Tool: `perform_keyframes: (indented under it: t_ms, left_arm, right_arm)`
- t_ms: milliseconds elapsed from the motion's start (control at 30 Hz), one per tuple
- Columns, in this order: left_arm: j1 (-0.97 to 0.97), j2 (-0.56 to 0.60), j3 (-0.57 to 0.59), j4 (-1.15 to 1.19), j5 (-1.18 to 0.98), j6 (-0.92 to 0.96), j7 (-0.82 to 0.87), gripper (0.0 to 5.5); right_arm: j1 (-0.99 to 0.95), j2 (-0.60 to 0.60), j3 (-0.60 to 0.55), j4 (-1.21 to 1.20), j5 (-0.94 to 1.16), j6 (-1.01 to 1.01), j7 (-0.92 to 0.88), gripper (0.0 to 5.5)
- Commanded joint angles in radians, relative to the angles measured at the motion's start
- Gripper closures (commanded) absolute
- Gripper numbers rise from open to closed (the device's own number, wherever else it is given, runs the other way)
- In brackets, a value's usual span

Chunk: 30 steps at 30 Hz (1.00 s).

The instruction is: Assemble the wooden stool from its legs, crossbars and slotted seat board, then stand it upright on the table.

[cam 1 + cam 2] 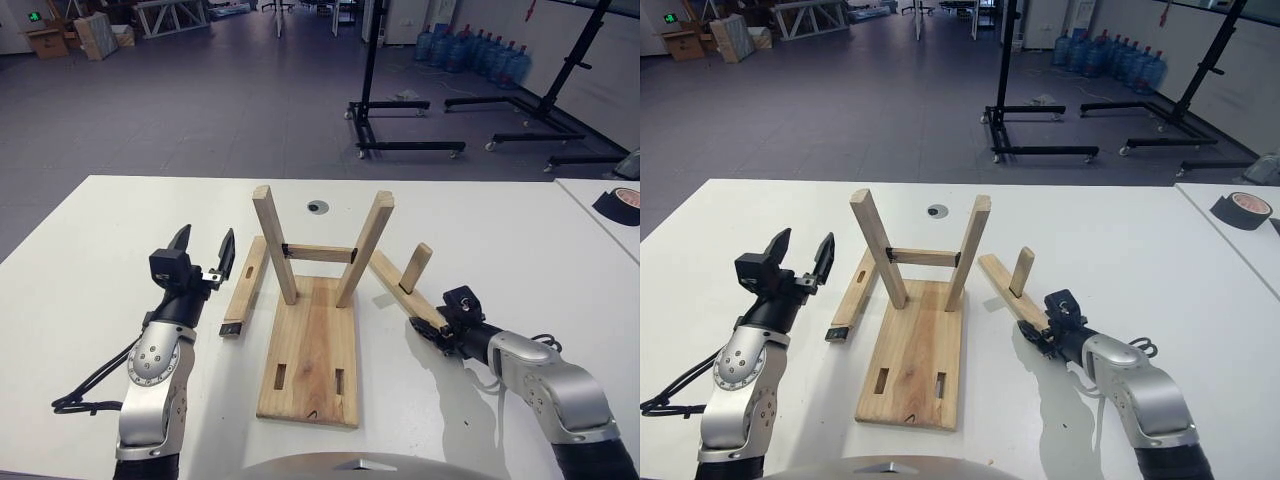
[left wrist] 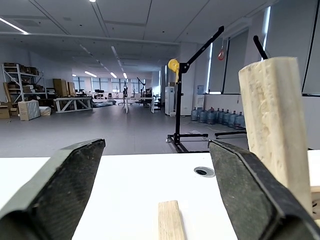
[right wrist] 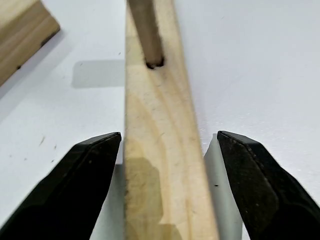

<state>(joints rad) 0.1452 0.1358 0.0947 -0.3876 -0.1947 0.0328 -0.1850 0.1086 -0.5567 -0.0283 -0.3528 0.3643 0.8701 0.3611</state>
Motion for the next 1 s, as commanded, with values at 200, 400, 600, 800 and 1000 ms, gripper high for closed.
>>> perform_keyframes:
  t_ms: [200,400,600,800,1000]
  left_arm:
    - [-0.003,-0.01,0.013,0.007,-0.02,-0.003,0.003,1.69]
    - [-0.017,0.0,0.008,0.008,-0.014,-0.008,-0.007,1.69]
    - [-0.019,0.003,-0.004,-0.02,-0.096,0.013,-0.065,1.69]
    - [-0.011,0.013,0.018,-0.169,-0.493,0.182,-0.166,1.69]
    - [-0.001,0.082,0.008,-0.272,-0.785,0.32,-0.244,1.69]
  right_arm:
    - [-0.008,-0.055,0.057,0.007,-0.024,0.082,0.058,2.94]
    - [-0.024,0.011,0.0,0.017,0.058,0.215,0.049,3.46]
    - [-0.136,0.078,-0.108,0.053,0.095,0.135,0.04,3.46]
    - [-0.439,0.117,-0.394,0.168,0.314,-0.003,0.097,3.46]
    - [-0.635,0.144,-0.506,0.052,0.78,0.073,0.112,3.46]
